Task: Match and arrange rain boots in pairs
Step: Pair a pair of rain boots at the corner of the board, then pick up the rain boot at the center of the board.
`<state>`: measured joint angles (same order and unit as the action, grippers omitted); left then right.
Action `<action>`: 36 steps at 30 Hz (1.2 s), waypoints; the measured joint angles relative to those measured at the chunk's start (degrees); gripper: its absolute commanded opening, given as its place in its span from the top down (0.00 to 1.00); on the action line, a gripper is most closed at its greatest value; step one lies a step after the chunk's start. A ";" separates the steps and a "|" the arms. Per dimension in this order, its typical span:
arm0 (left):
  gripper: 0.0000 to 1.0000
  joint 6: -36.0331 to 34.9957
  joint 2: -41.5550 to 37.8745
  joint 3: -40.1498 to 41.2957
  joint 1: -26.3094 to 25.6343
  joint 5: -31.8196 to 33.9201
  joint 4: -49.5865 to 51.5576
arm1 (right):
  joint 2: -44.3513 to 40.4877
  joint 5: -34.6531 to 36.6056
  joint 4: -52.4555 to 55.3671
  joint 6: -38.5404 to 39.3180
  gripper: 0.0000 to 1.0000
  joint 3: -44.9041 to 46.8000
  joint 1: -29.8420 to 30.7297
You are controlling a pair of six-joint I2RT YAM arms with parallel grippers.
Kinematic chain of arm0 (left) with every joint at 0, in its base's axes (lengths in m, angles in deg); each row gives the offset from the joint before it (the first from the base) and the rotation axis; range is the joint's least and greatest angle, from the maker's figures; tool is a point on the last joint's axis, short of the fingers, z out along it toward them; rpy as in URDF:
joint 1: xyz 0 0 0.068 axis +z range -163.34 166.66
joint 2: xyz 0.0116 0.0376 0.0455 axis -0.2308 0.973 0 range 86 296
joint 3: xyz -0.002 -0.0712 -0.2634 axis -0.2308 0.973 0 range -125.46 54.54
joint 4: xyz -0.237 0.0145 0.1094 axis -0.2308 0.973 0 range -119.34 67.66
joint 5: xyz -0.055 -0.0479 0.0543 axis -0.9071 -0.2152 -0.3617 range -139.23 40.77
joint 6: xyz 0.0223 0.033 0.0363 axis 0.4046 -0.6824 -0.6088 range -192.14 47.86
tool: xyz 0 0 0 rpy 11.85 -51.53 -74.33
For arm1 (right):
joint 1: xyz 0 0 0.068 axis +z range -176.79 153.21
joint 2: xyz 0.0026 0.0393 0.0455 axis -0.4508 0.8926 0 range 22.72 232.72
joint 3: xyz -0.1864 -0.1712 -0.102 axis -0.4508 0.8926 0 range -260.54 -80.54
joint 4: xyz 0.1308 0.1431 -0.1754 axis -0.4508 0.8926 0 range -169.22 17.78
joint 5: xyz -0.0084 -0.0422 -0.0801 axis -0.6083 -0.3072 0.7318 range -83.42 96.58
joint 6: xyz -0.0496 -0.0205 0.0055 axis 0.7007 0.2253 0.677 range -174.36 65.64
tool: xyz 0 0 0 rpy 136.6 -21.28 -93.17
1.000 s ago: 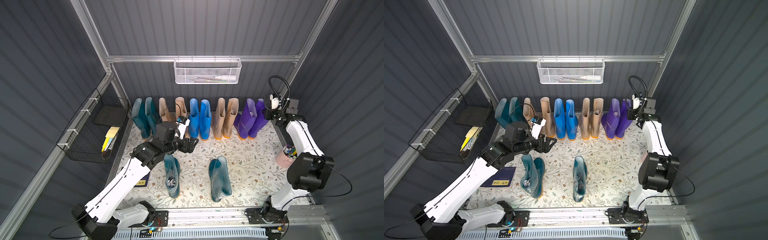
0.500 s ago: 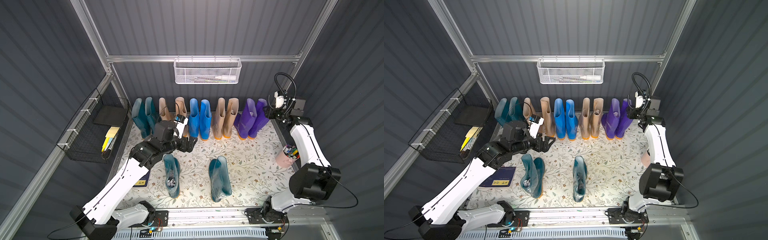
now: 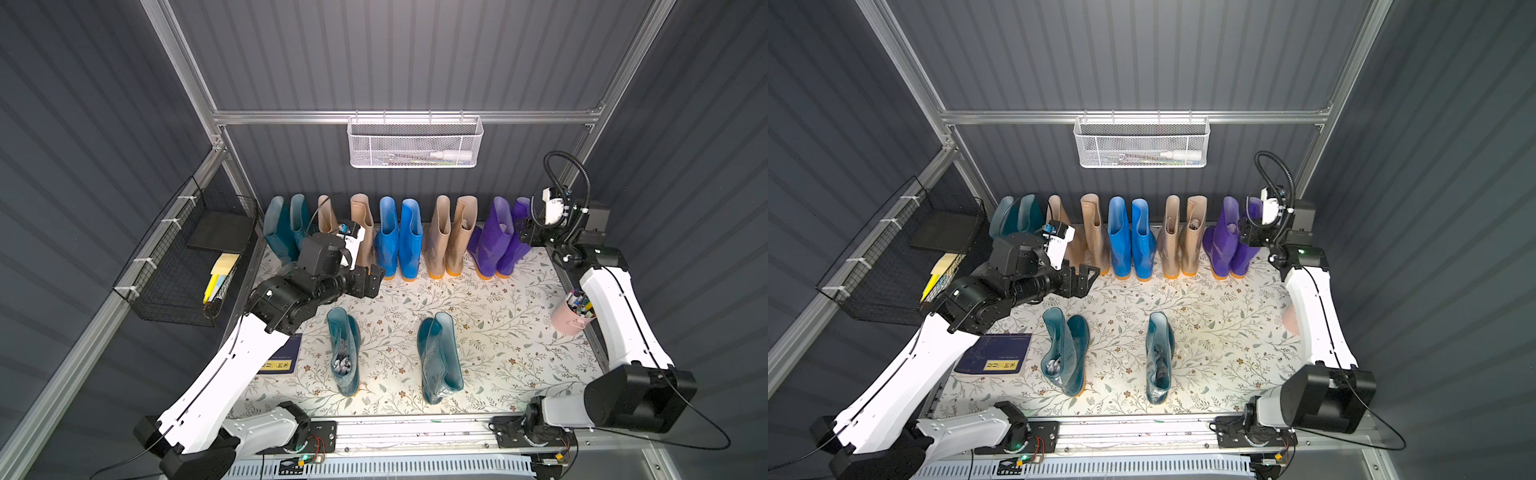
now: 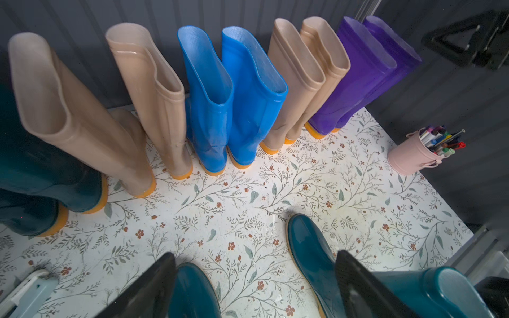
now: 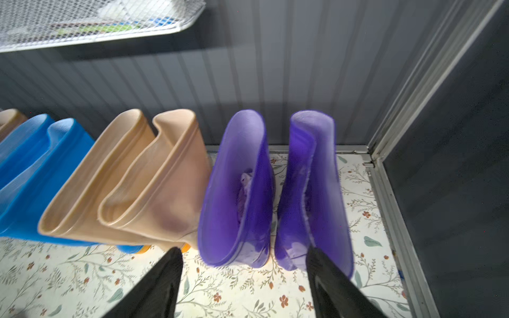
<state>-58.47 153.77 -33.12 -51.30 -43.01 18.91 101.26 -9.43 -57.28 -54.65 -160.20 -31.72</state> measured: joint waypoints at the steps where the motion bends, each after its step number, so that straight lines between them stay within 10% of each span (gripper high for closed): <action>1: 0.06 0.52 0.48 -1.92 0.00 0.74 1.77 | -1.09 0.31 0.00 -0.33 0.24 1.05 1.29; 14: 0.03 10.47 2.54 -11.02 0.00 8.98 28.68 | -11.34 2.08 -1.66 -8.55 0.21 17.73 9.35; 36: 0.08 20.72 -5.55 2.73 0.00 -11.15 36.06 | -21.18 7.45 -3.43 -19.17 0.20 32.72 16.02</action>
<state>-37.75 148.22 -30.38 -51.30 -54.16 54.98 80.08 -1.97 -60.72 -73.82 -127.48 -15.70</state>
